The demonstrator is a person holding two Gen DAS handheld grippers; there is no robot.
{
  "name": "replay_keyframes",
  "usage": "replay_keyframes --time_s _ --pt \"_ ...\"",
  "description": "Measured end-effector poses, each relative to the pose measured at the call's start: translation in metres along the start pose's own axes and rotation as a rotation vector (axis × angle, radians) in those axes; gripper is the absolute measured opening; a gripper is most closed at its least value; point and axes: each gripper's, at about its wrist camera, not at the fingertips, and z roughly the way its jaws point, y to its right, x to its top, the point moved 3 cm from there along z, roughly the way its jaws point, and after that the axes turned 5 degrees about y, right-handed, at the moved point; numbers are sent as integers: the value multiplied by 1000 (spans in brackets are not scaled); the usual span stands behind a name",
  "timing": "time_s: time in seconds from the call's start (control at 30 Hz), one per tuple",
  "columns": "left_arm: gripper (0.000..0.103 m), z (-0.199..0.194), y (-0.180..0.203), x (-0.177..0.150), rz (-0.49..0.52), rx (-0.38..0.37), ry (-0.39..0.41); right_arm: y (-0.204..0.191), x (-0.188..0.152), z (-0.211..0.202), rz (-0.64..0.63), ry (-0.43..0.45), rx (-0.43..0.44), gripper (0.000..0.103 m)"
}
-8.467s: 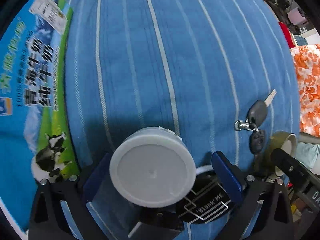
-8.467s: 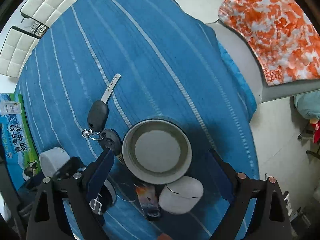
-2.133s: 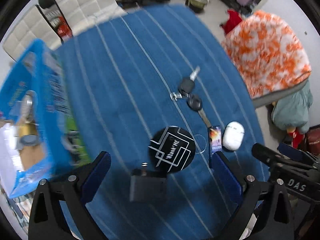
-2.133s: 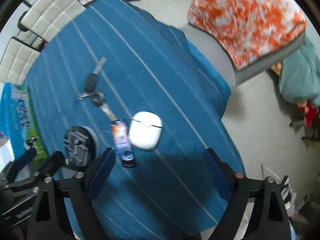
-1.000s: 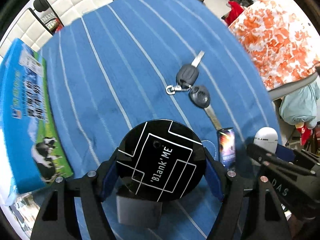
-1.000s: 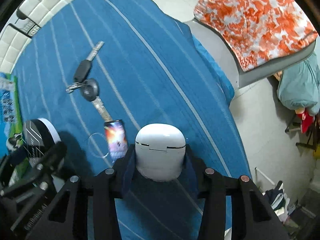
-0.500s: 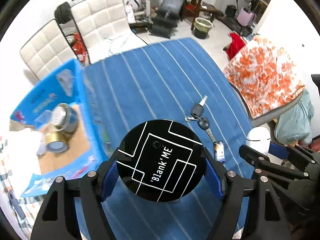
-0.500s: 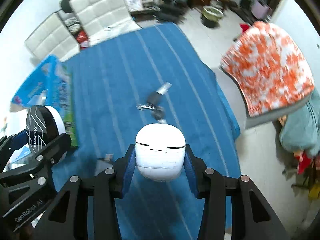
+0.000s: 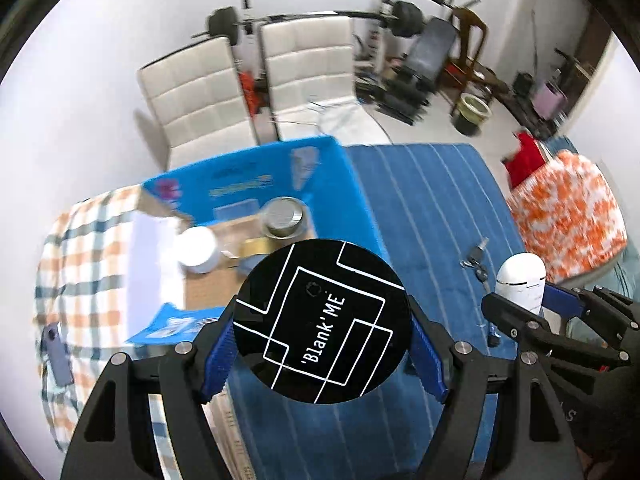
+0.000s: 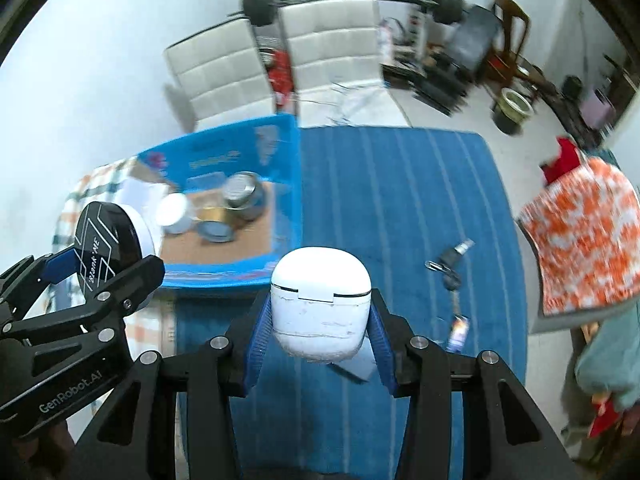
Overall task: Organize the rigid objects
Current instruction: 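Lift the black coaster with the left tool while the right tool lifts the white case toward the box, then lower the coaster and white case into the blue box and open both tools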
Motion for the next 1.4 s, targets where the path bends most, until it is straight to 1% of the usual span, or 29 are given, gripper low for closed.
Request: replay_keyframes --time_s 0.17,0.4,0.5,0.6,0.63,0.67,0.77,0.8,0.9,0.97,1.03,1.07,1.1,1.17,1.23,1.3,1.4 --pt "73 -18 -33 -6 -54 29 20 -40 5 -7 -51 19 38 48" --pt "73 -29 -67 -12 -105 48 29 -75 11 -3 -93 12 62 48" --pt "73 -27 -79 -12 -120 44 25 -86 14 5 -98 2 57 48" --pt "73 -13 -97 -11 -141 35 4 -90 19 19 -93 -7 55 48" --pt "73 -7 -102 -11 -150 28 -6 -90 20 27 -88 -14 57 48" --pt "73 0 -107 -11 -160 17 -19 -91 23 40 -78 -34 77 48" --pt "73 33 -125 -11 -222 -50 -95 -92 27 78 -24 -106 156 48" --pt "73 50 -133 -12 -252 -83 -132 -94 28 95 -12 -134 178 48" --pt "73 91 -149 -16 -320 -143 -222 -96 31 131 16 -172 204 48" --pt "73 117 -157 -18 -360 -184 -285 -97 33 156 33 -194 203 48" --pt "73 135 -162 -20 -390 -195 -318 -100 36 180 33 -230 203 48" --pt "73 149 -163 -22 -395 -210 -355 -100 37 192 36 -245 192 48" --pt "73 158 -164 -23 -412 -219 -375 -101 37 205 30 -270 191 48" --pt "73 173 -165 -25 -422 -238 -416 -102 39 221 30 -292 171 48" --pt "73 190 -165 -27 -423 -245 -461 -102 39 238 33 -323 162 49" --pt "74 201 -167 -29 -427 -238 -487 -100 38 254 61 -365 177 49" --pt "74 217 -169 -33 -417 -235 -552 -98 35 271 69 -398 180 49"
